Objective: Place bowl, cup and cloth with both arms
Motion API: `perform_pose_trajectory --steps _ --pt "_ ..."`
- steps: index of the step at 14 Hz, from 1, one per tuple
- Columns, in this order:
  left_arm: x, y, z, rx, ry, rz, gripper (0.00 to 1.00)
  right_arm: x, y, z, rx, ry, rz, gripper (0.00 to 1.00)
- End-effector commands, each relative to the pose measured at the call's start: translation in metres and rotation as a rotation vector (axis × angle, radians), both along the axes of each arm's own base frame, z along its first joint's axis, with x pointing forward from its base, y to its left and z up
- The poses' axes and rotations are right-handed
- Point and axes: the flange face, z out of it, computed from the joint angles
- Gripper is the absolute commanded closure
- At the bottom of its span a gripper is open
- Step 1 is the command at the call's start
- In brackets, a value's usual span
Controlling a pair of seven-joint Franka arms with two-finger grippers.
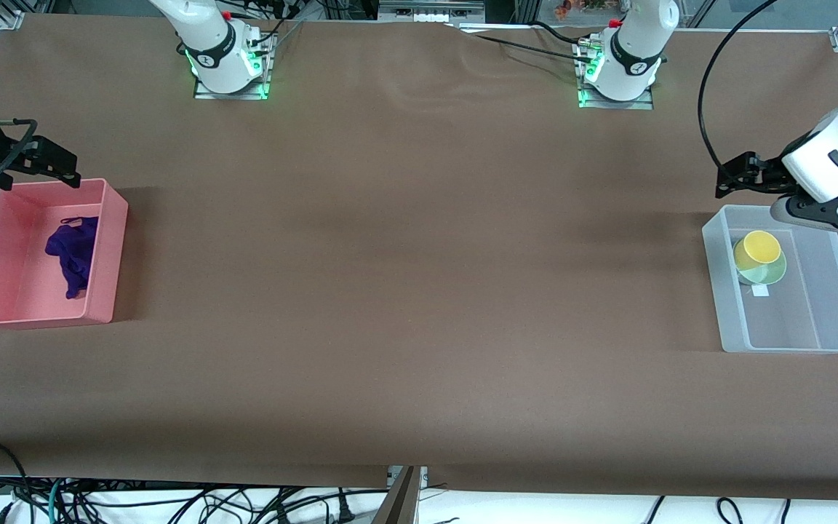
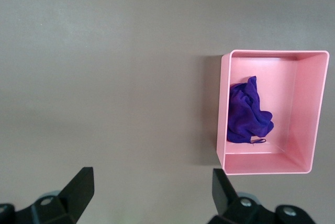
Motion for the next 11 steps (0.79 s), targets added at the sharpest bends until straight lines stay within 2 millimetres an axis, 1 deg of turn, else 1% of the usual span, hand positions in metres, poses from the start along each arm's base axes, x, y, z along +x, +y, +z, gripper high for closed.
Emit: perform_pose_trajectory --steps 1,2,3,7,8,9,11 --pt "-0.045 -0.007 0.000 -0.014 -0.112 0.135 0.00 0.001 0.000 0.003 -0.001 -0.011 -0.001 0.00" --pt "-0.051 -0.010 -0.002 -0.013 -0.147 0.154 0.00 0.002 0.000 0.004 -0.001 -0.012 -0.001 0.00" --pt "-0.053 -0.011 -0.003 -0.012 -0.146 0.153 0.00 0.001 0.000 0.004 0.001 -0.011 -0.002 0.01" --pt "-0.051 -0.009 -0.003 -0.017 -0.146 0.154 0.00 0.001 -0.004 0.003 0.002 -0.011 -0.011 0.01" --pt "-0.051 -0.011 -0.002 -0.011 -0.146 0.147 0.00 0.001 -0.004 0.003 0.002 -0.011 -0.011 0.01" --pt "-0.051 -0.018 0.000 -0.008 -0.149 0.130 0.00 0.002 -0.003 0.004 0.002 -0.012 -0.009 0.01" --pt "-0.048 -0.013 0.003 -0.009 -0.139 0.138 0.00 0.001 -0.004 0.003 0.002 -0.011 -0.011 0.00"
